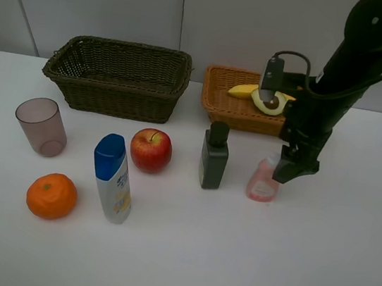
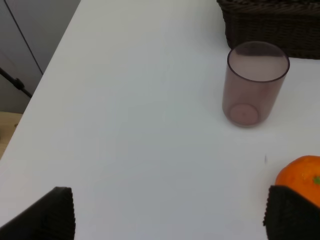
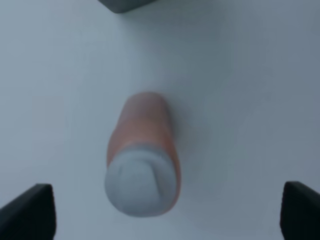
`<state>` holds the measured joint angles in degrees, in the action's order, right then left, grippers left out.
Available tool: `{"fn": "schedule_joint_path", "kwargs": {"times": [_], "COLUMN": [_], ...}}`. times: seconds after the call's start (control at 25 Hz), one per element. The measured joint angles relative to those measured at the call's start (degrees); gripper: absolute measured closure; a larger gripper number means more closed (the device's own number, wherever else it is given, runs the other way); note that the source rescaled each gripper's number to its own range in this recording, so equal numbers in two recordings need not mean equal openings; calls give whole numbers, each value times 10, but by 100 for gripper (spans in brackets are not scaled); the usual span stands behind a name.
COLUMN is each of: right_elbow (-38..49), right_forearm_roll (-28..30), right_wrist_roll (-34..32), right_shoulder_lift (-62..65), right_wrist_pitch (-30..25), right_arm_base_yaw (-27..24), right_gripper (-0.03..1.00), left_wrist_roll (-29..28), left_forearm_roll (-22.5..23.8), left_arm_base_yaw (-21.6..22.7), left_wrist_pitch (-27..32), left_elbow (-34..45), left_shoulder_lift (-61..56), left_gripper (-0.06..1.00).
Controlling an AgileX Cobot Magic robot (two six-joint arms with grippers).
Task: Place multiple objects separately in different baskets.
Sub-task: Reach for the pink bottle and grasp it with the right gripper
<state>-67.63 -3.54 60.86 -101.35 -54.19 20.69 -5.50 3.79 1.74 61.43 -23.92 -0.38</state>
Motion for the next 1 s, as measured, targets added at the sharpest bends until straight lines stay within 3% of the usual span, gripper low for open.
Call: {"fn": "schedule_joint_path", "kwargs": {"times": [0.76, 0.88, 1.0], "right_elbow": [19, 20, 20], "right_forearm_roll": [-31, -31, -30], "right_wrist_roll": [0, 0, 0], "right_shoulder_lift": [-66, -68, -68], "right_wrist_pitch": [62, 62, 60], "right_arm_base_yaw": [8, 8, 8], "right_gripper": [6, 10, 22], "left_wrist_roll": [0, 0, 0], "left_forearm_roll": [0, 0, 0], "left_arm_base_yaw": [0, 0, 0], "left_wrist_pitch": [0, 0, 0], "left_elbow": [0, 0, 0], "left_shoulder_lift": [0, 0, 0], "left_gripper": [-5, -5, -5]}}
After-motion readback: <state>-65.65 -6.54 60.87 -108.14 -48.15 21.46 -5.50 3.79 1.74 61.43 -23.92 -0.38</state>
